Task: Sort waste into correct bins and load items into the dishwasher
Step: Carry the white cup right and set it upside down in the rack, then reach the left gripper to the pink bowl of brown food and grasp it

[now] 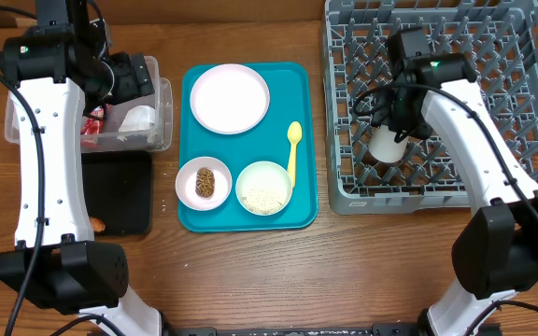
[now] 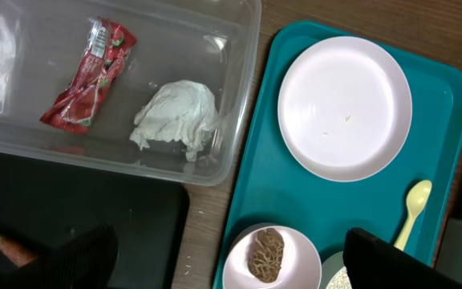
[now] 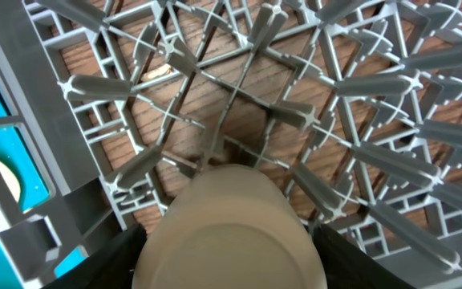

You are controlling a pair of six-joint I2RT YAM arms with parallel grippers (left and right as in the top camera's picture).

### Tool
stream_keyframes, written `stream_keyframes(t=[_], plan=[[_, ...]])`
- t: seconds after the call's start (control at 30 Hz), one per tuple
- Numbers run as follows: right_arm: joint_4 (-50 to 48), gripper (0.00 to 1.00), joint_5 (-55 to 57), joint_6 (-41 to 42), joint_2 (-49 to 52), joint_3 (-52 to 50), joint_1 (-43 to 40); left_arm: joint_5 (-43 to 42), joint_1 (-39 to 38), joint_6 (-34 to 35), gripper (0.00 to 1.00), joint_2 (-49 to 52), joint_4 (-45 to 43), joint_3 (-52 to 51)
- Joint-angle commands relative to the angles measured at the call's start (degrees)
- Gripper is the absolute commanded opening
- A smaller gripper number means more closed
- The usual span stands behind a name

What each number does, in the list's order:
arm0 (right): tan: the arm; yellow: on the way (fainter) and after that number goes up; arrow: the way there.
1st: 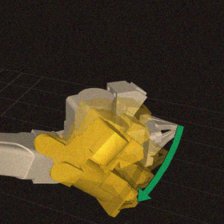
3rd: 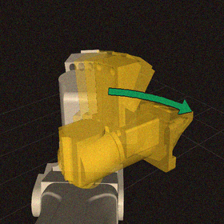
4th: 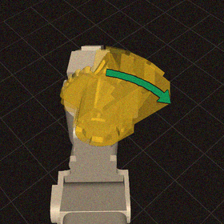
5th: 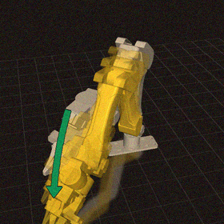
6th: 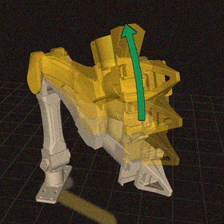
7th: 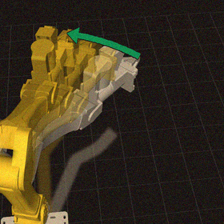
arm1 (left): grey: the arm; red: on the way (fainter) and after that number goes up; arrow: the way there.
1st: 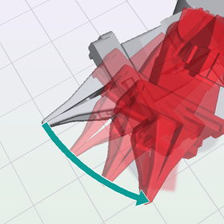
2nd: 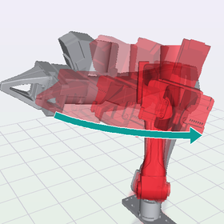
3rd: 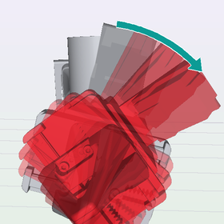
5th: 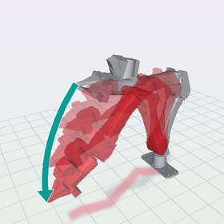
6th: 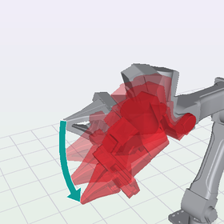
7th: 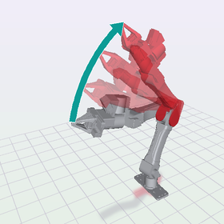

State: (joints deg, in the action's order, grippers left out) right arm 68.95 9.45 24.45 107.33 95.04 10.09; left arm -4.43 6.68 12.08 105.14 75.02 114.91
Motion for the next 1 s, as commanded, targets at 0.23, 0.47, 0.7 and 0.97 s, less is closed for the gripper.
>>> stream_keyframes(t=[0.23, 0.47, 0.7, 0.97], plan=[[0.22, 1.0, -0.17, 1.11, -0.5, -0.24, -0.48, 0.28, -0.55, -0.31, 0.92, 0.61, -0.07, 0.96], [7.91, 1.0, -4.07, 1.03, -0.5, 12.48, -0.48, 0.11, -4.83, -2.47, 0.92, 0.61, 0.79, 0.74], [12.24, 1.0, -10.69, -0.96, -0.5, 23.5, -0.22, -1.4, -13.62, -1.46, 0.88, 0.61, 6.43, -4.83], [12.46, 1.0, -10.88, -1.55, -0.48, 21.49, 0.2, -1.55, -22.69, 6.54, 0.84, 0.61, -1.66, -23.08]])
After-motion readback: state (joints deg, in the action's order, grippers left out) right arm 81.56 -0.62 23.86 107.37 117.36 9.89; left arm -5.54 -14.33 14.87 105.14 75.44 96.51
